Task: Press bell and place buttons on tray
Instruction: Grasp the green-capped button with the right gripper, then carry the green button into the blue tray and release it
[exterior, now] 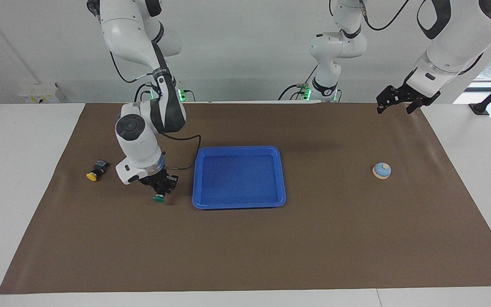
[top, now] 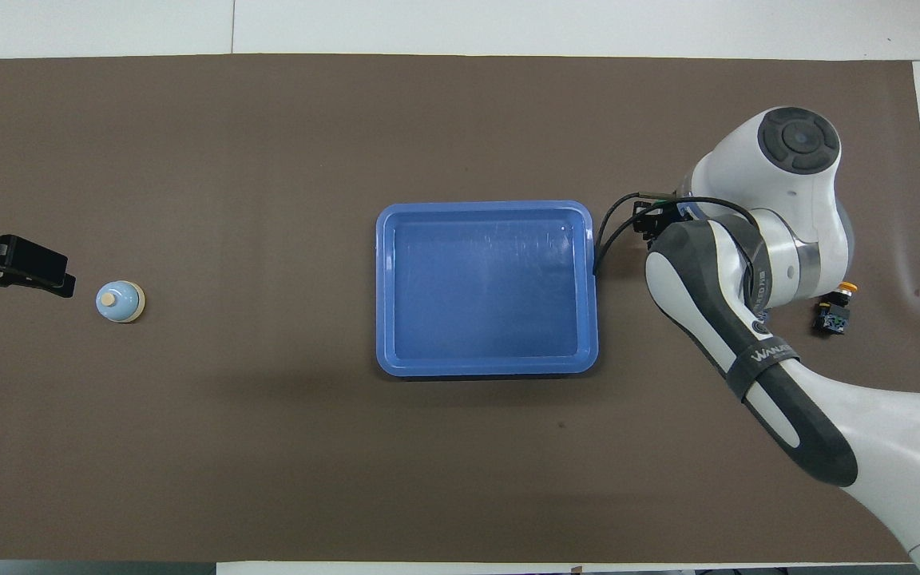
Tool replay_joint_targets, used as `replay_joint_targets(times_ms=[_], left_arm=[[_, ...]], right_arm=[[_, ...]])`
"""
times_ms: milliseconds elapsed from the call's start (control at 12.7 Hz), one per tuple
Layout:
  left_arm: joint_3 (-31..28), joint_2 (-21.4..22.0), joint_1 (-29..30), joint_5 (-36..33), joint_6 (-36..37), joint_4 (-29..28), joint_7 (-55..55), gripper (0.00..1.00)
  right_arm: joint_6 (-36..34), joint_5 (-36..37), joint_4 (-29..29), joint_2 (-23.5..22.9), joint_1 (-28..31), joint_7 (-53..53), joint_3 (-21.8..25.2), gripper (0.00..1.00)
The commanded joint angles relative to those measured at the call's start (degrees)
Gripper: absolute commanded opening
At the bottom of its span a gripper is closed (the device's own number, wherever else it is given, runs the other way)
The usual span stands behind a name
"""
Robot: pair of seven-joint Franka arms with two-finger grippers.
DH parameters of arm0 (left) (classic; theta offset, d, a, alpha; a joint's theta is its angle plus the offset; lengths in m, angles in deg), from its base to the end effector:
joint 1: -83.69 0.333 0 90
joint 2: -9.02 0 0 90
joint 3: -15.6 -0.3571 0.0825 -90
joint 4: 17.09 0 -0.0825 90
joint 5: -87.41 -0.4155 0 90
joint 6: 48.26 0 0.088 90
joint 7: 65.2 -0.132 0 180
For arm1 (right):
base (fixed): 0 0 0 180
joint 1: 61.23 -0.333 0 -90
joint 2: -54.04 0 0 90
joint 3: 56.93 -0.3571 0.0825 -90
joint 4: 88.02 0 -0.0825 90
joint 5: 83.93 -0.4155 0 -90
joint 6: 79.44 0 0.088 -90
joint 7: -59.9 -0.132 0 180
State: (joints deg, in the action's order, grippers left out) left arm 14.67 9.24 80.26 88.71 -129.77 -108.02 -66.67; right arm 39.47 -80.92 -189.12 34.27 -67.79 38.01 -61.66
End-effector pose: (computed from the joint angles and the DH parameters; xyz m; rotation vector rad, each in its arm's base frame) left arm 0.5627 -0.0278 0.6234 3.1083 -0.1101 -0.2506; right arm 0.6692 0.1254 0.3645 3.1047 -0.2540 -0.0411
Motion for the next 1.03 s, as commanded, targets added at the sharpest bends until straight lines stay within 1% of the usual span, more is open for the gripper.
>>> replay_joint_targets(times_ms=[0, 79, 158, 237, 395, 553, 711, 790, 948], left_arm=[[0.05, 0.58, -0.08, -0.07, -1.03, -0.65, 0.32, 1.0], [0.05, 0.58, -0.17, -0.94, -1.46, -0.65, 0.23, 1.0], [0.05, 0.58, -0.26, -1.21, -2.25, -1.0, 0.41, 1.0], [0.23, 0.58, -0.17, -1.21, -2.43, -1.09, 0.5, 1.0], [0.31, 0.75, -0.17, -1.21, -2.17, -1.09, 0.5, 1.0], [0.31, 1.19, -0.17, -1.13, -2.26, -1.88, 0.32, 1.0], [0.31, 1.19, -0.17, -1.13, -2.26, -1.79, 0.5, 1.0], [0.31, 1.1, -0.08, -1.13, -2.26, -1.88, 0.58, 1.0], [0.23, 1.19, 0.36, -1.13, -2.17, -1.88, 0.59, 1.0]], right_arm=[[-6.84, -1.07, 6.97, -0.88, -5.11, -3.48, -0.11, 0.0], [-6.76, -1.95, 6.71, -0.88, -6.95, -7.07, -0.11, 0.0], [-5.72, -1.95, 5.32, -0.8, -9.41, -10.59, -0.11, 0.0], [-4.4, -1.96, 3.3, -0.36, -10.91, -11.84, -0.11, 0.0], [-0.54, -2.04, -0.57, -0.18, -11.45, -12.12, -0.2, 0.0], [1.75, -2.04, -3.64, 0.08, -12.59, -12.29, -0.2, 0.0], [7.1, -2.04, -9.61, 1.66, -12.6, -12.56, -0.2, 0.0], [8.6, -2.04, -10.77, 1.93, -12.68, -12.65, -0.2, 0.0], [9.32, -2.04, -11.3, 2.02, -12.77, -13.35, -0.2, 0.0]])
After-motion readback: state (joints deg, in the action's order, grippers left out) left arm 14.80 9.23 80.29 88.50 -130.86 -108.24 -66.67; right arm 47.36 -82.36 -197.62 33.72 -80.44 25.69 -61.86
